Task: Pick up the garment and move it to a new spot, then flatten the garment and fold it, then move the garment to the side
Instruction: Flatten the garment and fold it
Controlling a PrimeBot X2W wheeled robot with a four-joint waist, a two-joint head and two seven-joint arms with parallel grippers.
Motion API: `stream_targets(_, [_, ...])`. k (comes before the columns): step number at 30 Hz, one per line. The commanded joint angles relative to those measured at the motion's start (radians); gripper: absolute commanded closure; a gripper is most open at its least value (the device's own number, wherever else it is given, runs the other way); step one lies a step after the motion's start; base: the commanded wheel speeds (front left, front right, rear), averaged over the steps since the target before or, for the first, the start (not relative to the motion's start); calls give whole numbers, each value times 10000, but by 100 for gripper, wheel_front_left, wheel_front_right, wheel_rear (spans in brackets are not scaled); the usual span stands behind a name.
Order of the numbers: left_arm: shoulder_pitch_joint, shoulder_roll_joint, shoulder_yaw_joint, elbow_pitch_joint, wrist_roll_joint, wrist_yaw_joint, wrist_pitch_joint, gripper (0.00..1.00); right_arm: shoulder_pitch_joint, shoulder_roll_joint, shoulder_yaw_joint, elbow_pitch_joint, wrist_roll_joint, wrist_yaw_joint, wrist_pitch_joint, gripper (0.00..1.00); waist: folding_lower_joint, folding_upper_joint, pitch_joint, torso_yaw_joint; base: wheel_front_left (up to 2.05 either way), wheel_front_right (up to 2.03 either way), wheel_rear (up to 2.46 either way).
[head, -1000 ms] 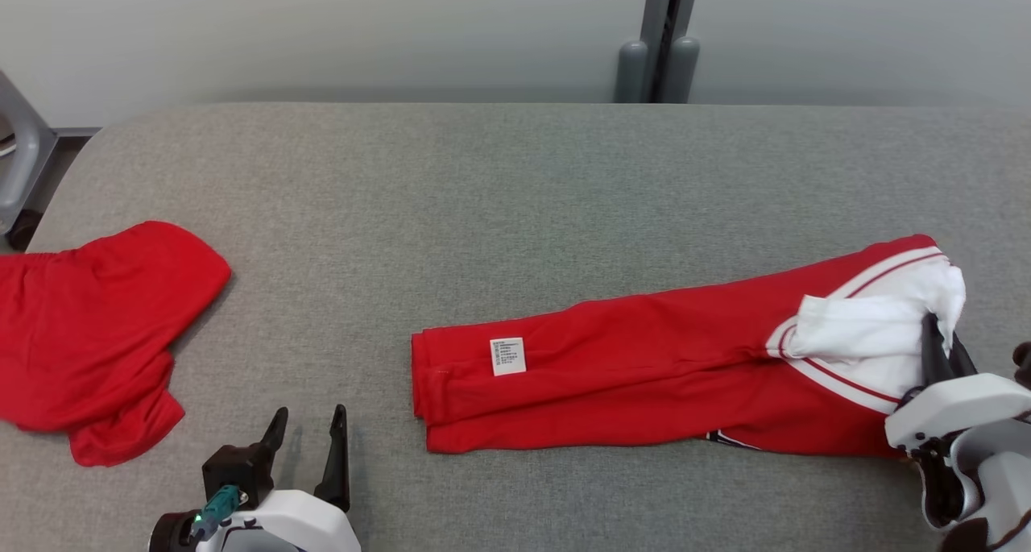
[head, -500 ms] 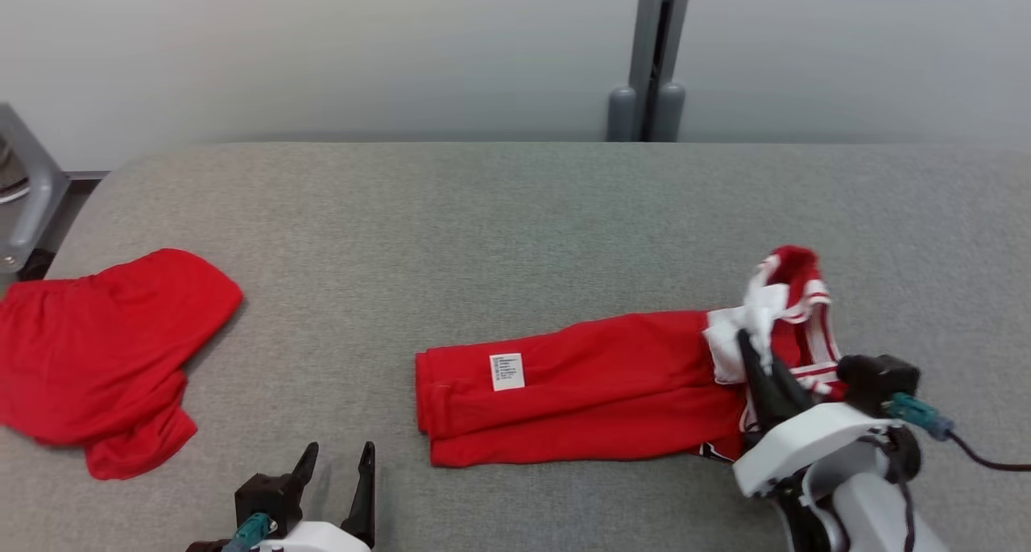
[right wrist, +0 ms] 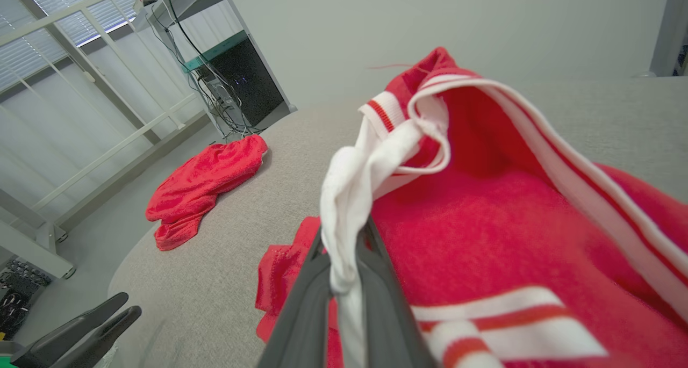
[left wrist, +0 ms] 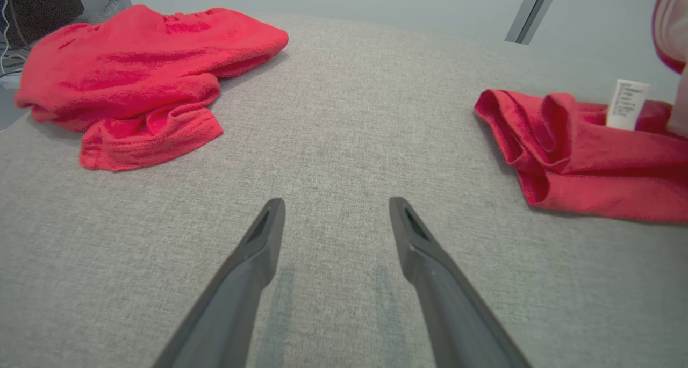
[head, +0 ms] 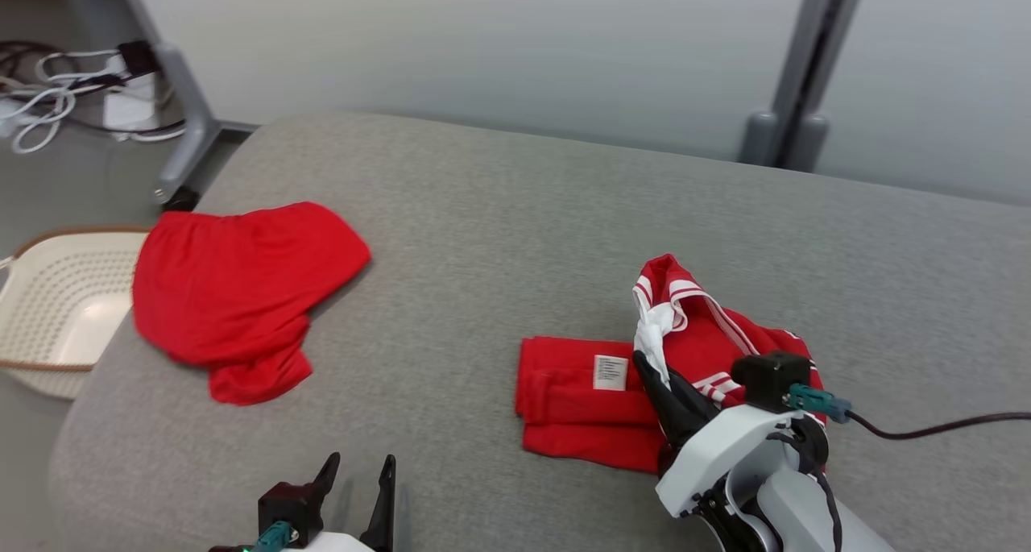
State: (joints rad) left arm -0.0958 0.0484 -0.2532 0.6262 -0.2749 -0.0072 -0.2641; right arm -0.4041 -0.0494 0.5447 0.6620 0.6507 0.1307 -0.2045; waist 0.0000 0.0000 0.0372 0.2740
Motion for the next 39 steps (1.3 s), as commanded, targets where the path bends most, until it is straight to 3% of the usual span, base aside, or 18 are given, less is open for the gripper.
stream_targets(1, [-113,46,-60,-7,-66,6,1,0,-162,-41,112,115,100,-1,-106,100,0,0,87,558,0,0,0])
stream_targets(10, [-240,46,-480,-111,-294,116,1,0,-954,-43,1245,948,1203,-1,-307,100,0,0,300,1340,0,0,0])
stream_targets(11, [-244,45,-495,-130,-320,155,1,0,-1028,-45,1340,1000,1325,-1,-335,73,0,0,318,1343,0,0,0])
stream_targets(12, [-248,43,-490,-148,-334,187,1,0,-1123,-46,1432,1024,1420,-1,-389,20,0,0,332,1323,0,0,0])
stream_targets(13, [-253,46,-460,-160,-339,217,1,0,-1196,-51,1495,1025,1540,-1,-433,0,0,0,340,1270,0,0,0])
stream_targets(19, [-345,46,-235,-281,-187,298,1,0,-1561,-62,1161,1194,1532,-1,-622,0,0,0,302,643,0,0,0])
stream_targets(31, [-466,51,237,-707,-16,337,1,0,-136,-66,-4015,-268,-2870,-1,-613,0,0,0,170,-920,0,0,0])
stream_targets(39, [-267,51,563,-1000,371,466,1,0,993,-41,-5625,-1309,-4173,-1,-615,0,0,0,89,-1505,0,0,0])
